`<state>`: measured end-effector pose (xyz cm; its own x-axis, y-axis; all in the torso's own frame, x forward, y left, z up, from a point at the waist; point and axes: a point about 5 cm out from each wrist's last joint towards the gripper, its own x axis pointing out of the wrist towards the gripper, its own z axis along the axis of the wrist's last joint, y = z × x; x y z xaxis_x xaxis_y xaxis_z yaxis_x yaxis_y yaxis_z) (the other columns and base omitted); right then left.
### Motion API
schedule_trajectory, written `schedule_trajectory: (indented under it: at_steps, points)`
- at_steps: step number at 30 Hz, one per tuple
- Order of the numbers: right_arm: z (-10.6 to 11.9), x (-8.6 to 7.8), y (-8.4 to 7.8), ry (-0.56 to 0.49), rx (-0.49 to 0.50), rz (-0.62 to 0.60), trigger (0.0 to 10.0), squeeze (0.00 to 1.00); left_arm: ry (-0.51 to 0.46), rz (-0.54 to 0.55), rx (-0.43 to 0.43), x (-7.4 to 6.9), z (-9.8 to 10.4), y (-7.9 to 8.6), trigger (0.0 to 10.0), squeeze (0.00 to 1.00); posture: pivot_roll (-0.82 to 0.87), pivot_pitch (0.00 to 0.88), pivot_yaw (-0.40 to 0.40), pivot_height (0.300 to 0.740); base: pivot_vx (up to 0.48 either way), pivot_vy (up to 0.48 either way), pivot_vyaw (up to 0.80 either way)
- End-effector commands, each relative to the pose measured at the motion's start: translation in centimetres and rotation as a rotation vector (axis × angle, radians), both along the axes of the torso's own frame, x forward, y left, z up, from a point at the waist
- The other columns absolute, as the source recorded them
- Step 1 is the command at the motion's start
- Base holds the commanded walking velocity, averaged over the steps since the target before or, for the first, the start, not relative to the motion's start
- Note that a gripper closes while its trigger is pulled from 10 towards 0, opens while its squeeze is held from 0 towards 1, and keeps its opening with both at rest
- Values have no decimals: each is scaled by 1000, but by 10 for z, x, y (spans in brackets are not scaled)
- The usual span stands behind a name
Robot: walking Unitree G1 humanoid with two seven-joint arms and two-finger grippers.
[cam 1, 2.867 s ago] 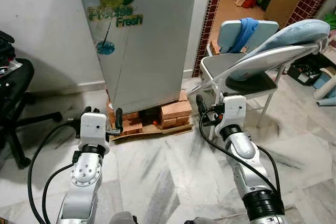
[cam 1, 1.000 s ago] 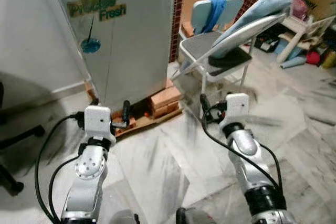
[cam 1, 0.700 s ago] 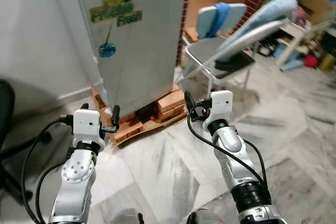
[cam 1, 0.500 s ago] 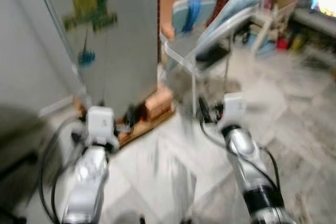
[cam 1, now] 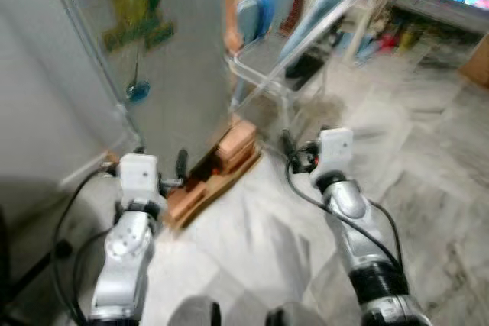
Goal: Restocking fridge
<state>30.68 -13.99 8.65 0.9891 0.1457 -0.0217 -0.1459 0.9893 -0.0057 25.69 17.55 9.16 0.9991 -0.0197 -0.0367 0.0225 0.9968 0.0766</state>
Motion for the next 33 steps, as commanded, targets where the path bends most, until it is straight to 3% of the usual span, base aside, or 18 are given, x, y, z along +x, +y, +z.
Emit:
schedule_trajectory:
  at_steps: [1,4,7,9,14,23,33]
  points:
    - [5,1,4,-16,14,3,10000,0,11,73,20,-2,-2,21,10000,0,125,73,-28,740,0,480,0]
    - [9,-2,4,-27,11,13,10000,0,5,88,54,-8,-7,34,10000,0,122,85,-43,740,0,477,0]
    - [11,-3,8,-43,-9,27,10000,0,-50,158,84,-4,6,45,10000,0,127,88,-42,740,0,429,0]
    - [11,-3,8,-44,-5,22,10000,0,-62,147,86,-3,8,45,10000,0,128,88,-43,740,0,426,0]
    - [12,-4,12,-44,0,34,10000,0,-61,78,77,-3,6,32,10000,0,122,90,-51,740,320,357,0]
    - [14,-5,9,-44,-21,30,10000,0,-38,30,31,-11,-4,9,10000,0,121,97,-51,740,436,0,0]
    - [11,-7,10,-32,-60,43,10000,0,-16,64,16,-10,-6,10,10000,0,121,110,-64,740,137,0,-179]
